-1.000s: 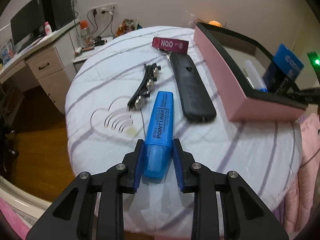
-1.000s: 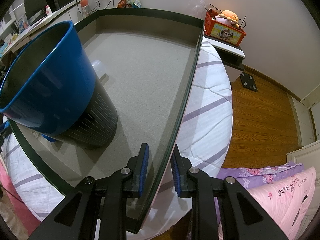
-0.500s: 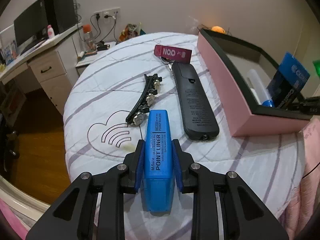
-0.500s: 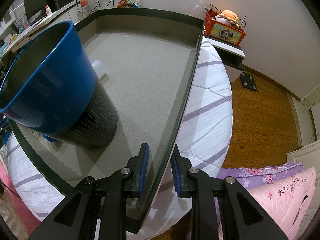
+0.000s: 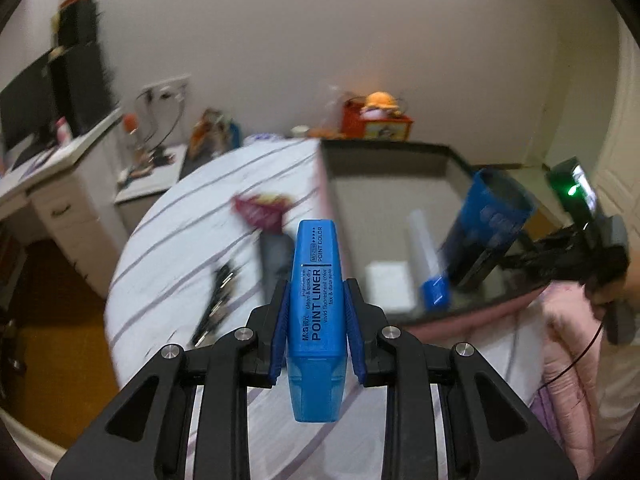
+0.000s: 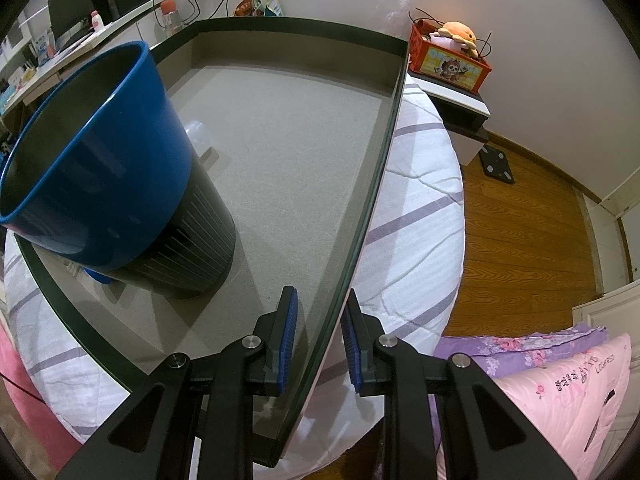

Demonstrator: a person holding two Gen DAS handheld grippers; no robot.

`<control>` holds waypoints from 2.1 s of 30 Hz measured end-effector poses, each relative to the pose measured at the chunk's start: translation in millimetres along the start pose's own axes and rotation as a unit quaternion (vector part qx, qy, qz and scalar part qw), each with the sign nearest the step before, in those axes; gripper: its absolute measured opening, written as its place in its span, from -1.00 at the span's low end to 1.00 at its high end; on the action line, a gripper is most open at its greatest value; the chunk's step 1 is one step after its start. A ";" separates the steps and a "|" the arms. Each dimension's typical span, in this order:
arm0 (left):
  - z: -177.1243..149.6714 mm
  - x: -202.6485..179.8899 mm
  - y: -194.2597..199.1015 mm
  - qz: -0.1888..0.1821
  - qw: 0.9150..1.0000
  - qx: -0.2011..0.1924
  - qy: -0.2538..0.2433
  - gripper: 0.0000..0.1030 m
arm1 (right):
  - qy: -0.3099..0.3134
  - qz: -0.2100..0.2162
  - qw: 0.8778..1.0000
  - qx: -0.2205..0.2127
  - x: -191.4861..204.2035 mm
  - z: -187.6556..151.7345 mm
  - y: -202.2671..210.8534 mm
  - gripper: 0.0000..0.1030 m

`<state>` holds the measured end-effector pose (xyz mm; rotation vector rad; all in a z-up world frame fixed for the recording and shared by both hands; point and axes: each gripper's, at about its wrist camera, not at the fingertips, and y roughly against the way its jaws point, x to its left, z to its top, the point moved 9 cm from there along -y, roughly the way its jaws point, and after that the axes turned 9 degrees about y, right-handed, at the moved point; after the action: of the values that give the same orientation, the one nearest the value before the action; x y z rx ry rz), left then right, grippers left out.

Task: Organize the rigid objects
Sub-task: 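Lower the highlighter into the tray and open the left tool, then move the left tool back to the black hair clip and grasp it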

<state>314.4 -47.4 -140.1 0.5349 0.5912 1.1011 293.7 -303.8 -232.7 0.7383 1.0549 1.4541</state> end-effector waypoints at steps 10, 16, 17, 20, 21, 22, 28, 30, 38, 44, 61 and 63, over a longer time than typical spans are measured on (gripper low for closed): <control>31.4 -62.6 -57.0 -0.056 0.997 0.036 -0.033 -0.49 | 0.009 0.000 1.000 0.003 3.6 4.5 2.4 -0.55; 34.9 -66.4 -85.1 -0.066 0.995 0.064 -0.027 -0.49 | 0.010 -0.001 1.000 0.004 4.3 5.6 1.8 -0.55; 34.8 -66.2 -86.8 -0.066 0.995 0.065 -0.026 -0.49 | 0.011 -0.001 1.000 0.003 4.7 5.5 1.9 -0.55; 35.3 -67.3 -97.7 -0.061 0.995 0.075 -0.023 -0.48 | 0.009 -0.002 1.000 0.002 4.6 5.8 2.2 -0.55; 35.1 -67.4 -99.7 -0.060 0.995 0.076 -0.023 -0.48 | 0.009 -0.003 1.000 0.000 5.0 5.7 2.7 -0.55; 33.7 -68.8 -101.6 -0.060 0.995 0.080 -0.026 -0.48 | 0.007 -0.005 1.000 -0.003 5.2 5.6 3.8 -0.56; 36.4 -69.8 -101.3 -0.053 0.996 0.070 -0.026 -0.10 | -0.010 -0.009 1.000 -0.023 5.8 0.9 12.7 -0.61; 37.6 -67.4 -99.2 -0.050 0.996 0.066 -0.024 -0.02 | -0.015 -0.011 0.999 -0.031 6.2 -0.1 15.7 -0.62; 46.7 -54.6 -72.8 -0.060 0.998 0.034 -0.007 0.26 | -0.030 -0.028 0.998 -0.050 10.3 -2.5 22.5 -0.71; 48.6 -26.0 -51.8 -0.045 0.999 0.015 0.010 0.39 | -0.040 -0.032 0.997 -0.060 10.8 -4.7 25.4 -0.73; -3.3 103.6 -27.7 0.087 0.994 0.030 0.060 0.52 | -0.072 -0.047 0.994 -0.066 5.9 -4.5 24.4 -0.78; -12.1 112.9 -27.3 0.097 0.993 0.038 0.061 0.52 | -0.072 -0.049 0.994 -0.065 5.6 -4.1 24.2 -0.78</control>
<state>361.7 48.8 -186.7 0.6031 0.7016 1.3061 279.1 -298.2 -213.1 0.6781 0.8651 1.3508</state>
